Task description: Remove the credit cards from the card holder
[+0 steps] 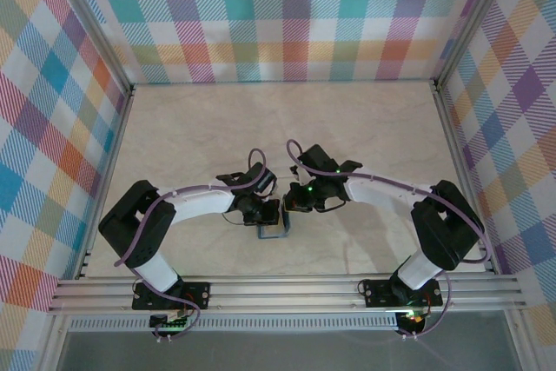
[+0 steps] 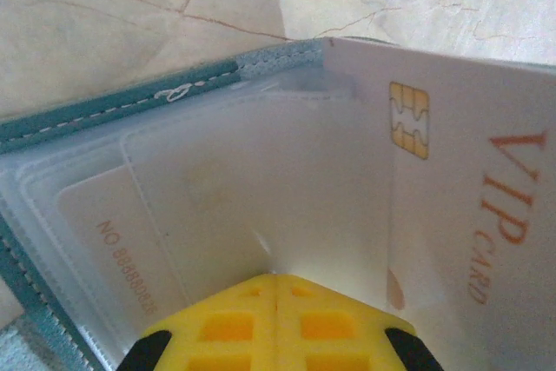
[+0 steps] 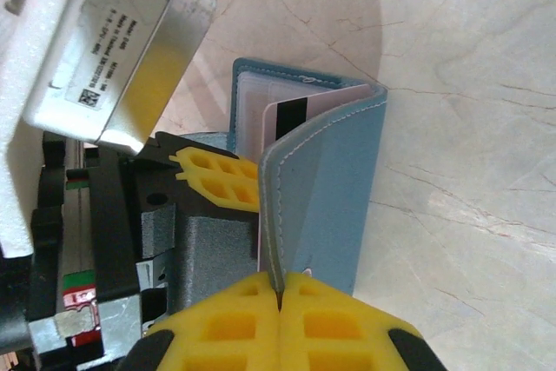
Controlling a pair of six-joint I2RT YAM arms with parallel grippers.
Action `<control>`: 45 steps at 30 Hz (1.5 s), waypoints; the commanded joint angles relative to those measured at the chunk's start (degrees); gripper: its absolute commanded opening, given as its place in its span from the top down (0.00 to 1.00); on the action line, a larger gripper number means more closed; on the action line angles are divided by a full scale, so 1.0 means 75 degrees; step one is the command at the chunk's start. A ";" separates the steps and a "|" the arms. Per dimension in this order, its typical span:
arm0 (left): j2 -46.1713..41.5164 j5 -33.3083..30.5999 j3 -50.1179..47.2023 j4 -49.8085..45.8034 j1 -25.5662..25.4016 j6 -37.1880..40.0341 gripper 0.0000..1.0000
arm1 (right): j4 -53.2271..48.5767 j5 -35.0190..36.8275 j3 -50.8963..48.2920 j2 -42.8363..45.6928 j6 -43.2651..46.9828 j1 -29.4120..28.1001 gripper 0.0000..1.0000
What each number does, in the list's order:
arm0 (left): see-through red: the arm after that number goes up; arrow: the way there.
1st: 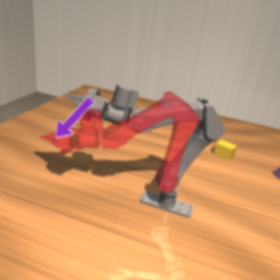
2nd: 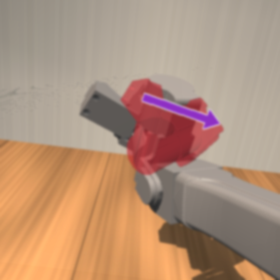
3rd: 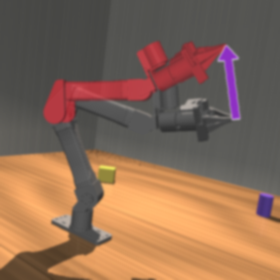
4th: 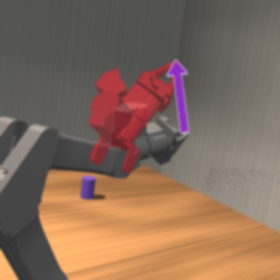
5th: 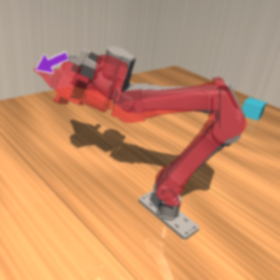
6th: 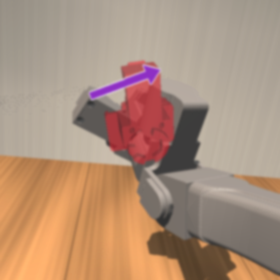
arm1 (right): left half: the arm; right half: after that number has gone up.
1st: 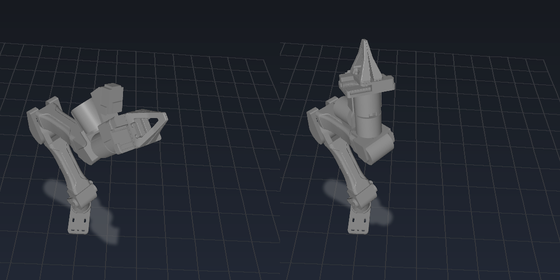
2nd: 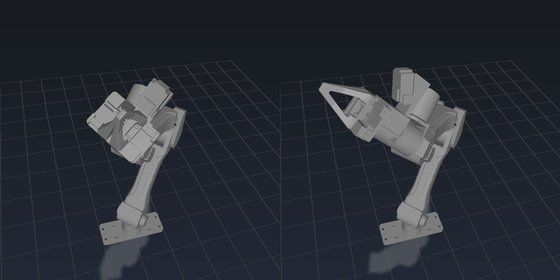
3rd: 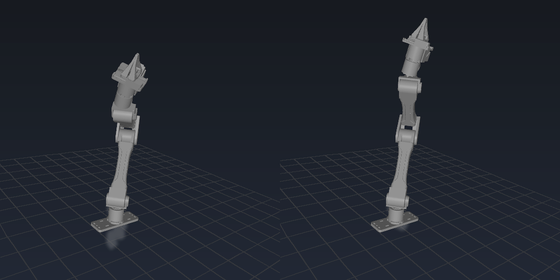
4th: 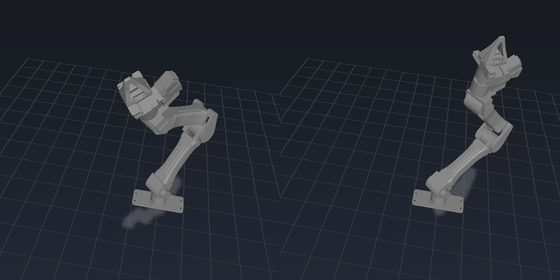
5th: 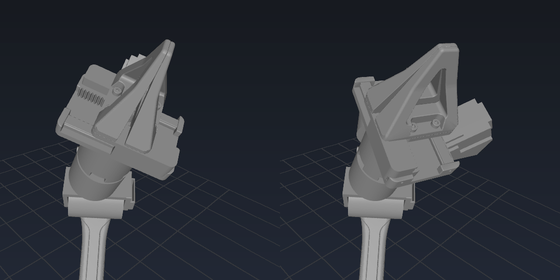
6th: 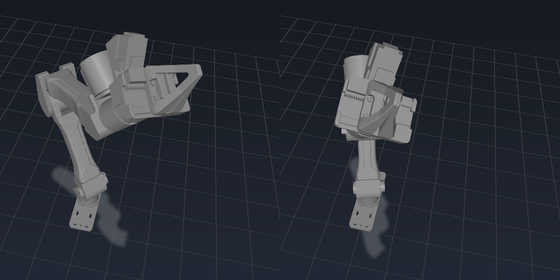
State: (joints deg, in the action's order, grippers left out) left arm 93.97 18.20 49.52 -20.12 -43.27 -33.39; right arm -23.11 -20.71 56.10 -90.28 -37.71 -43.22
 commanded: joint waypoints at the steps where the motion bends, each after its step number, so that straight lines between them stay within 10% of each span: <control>1: 0.0141 -0.0484 -0.0497 -0.0565 0.0129 0.0079 0.99 | -0.0346 0.0375 0.0121 0.0376 0.0109 -0.0049 1.00; 14: 0.0147 -0.0333 -0.0629 -0.0491 0.0260 0.0091 0.99 | 0.0952 -0.1092 -0.0011 -0.0108 -0.0128 -0.0074 1.00; 32: -0.0186 -0.0600 -0.0540 -0.1185 0.0343 0.0204 0.95 | 0.0528 -0.0547 0.0063 -0.0297 -0.0111 -0.0120 1.00; 45: 0.0030 -0.0525 -0.0629 -0.0998 0.0353 0.0177 0.96 | -0.2342 0.2211 0.0782 0.0272 -0.0078 -0.0114 0.53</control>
State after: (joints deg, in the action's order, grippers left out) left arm 90.70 17.74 47.09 -23.38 -41.10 -33.08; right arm -32.36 -11.42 59.31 -90.85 -38.17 -43.88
